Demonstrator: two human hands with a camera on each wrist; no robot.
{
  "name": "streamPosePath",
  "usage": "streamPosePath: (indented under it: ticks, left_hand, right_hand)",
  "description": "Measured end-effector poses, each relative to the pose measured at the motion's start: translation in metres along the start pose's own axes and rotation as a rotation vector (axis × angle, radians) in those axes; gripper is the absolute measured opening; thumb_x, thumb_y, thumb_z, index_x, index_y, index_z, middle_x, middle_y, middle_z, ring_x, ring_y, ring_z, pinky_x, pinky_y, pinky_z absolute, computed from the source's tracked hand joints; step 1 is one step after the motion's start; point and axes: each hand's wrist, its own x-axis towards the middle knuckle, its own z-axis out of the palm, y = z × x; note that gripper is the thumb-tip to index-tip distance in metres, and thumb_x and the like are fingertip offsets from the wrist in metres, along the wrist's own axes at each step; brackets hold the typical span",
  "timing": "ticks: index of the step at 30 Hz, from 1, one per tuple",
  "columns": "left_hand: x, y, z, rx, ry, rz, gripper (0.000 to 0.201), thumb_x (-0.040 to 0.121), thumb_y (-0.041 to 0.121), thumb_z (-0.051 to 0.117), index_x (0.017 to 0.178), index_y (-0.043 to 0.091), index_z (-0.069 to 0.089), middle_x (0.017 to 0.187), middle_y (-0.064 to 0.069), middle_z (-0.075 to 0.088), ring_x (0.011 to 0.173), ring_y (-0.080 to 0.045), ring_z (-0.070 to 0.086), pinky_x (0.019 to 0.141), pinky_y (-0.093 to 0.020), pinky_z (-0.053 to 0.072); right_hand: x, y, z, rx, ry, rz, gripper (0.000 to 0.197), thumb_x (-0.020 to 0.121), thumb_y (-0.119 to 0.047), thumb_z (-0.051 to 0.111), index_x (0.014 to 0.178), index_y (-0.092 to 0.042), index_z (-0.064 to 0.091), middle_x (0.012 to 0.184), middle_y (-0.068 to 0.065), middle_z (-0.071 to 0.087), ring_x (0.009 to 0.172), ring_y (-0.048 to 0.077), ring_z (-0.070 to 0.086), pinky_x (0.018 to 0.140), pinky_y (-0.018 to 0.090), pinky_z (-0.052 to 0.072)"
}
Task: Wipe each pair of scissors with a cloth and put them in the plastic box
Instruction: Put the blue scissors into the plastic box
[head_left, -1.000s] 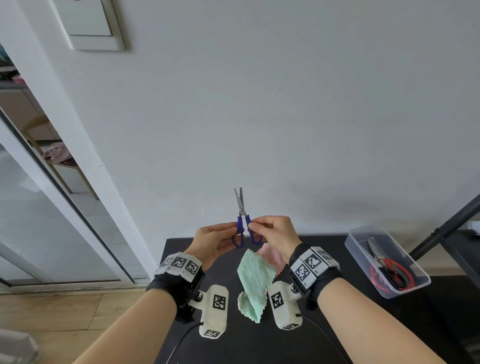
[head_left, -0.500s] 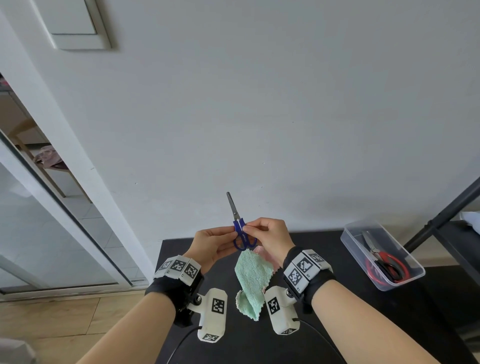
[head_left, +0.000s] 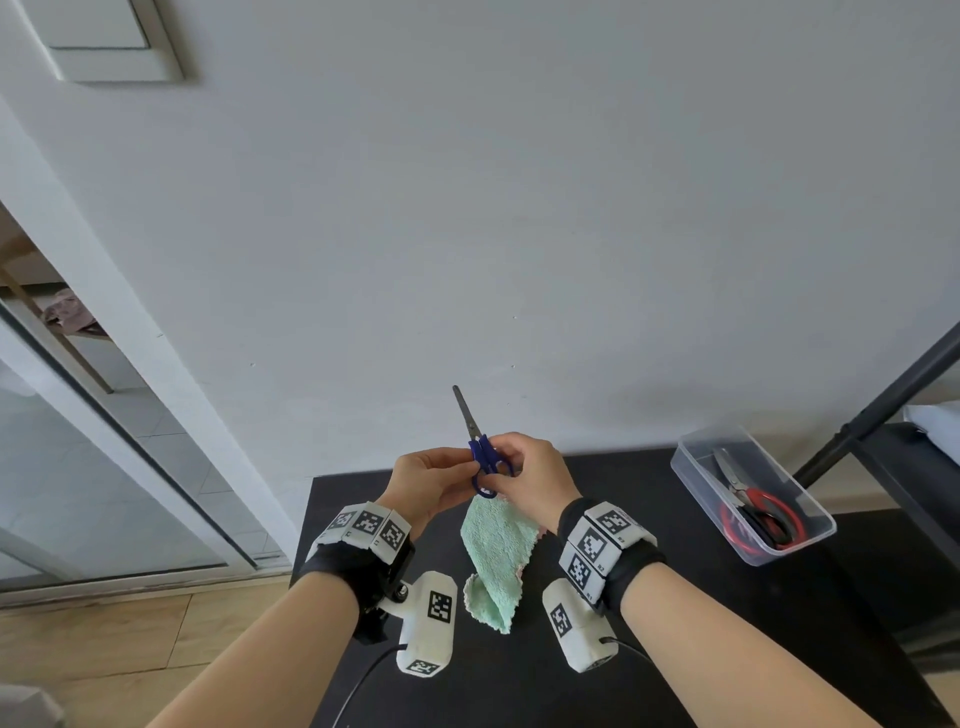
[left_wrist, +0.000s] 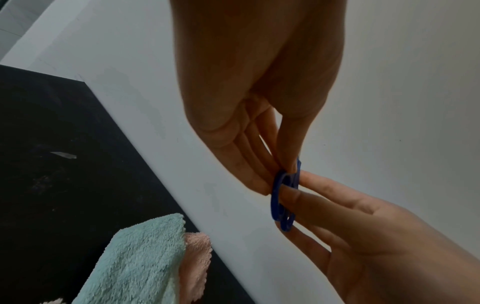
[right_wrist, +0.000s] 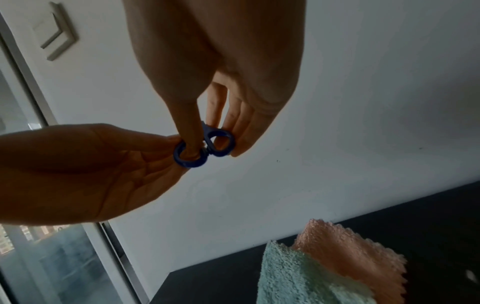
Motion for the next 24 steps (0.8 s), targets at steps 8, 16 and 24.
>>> streamPosePath:
  ticks: [8,16,24]
  left_hand:
    - [0.013,-0.015,0.030,0.182,-0.042,-0.131,0.024,0.086,0.011,0.067,0.109,0.003,0.067,0.091,-0.014,0.071,0.072,-0.018,0.071,0.081,-0.032,0.055]
    - [0.021,-0.029,0.081,0.324,-0.104,-0.114,0.008,0.085,0.002,0.066,0.094,0.000,0.067,0.081,-0.015,0.073,0.065,-0.018,0.071,0.061,-0.023,0.057]
    - [0.043,-0.043,0.152,0.492,-0.174,-0.129,0.007,0.088,0.008,0.064,0.093,0.008,0.069,0.087,-0.009,0.072,0.073,-0.018,0.068,0.071,-0.025,0.058]
  right_hand:
    - [-0.014,0.026,-0.026,-0.105,0.076,0.068,0.034,0.075,-0.003,0.070,0.108,-0.011,0.068,0.099,0.002,0.072,0.082,0.009,0.062,0.074,0.011,0.044]
    - [-0.031,0.061,-0.067,-0.237,0.063,0.122,0.042,0.082,-0.018,0.068,0.123,-0.016,0.061,0.115,0.001,0.065,0.100,0.012,0.061,0.089,0.028,0.049]
    - [-0.045,0.091,-0.144,-0.293,0.103,0.202,0.036,0.085,-0.018,0.066,0.120,-0.015,0.059,0.111,0.002,0.068,0.096,0.010,0.061,0.087,0.026,0.049]
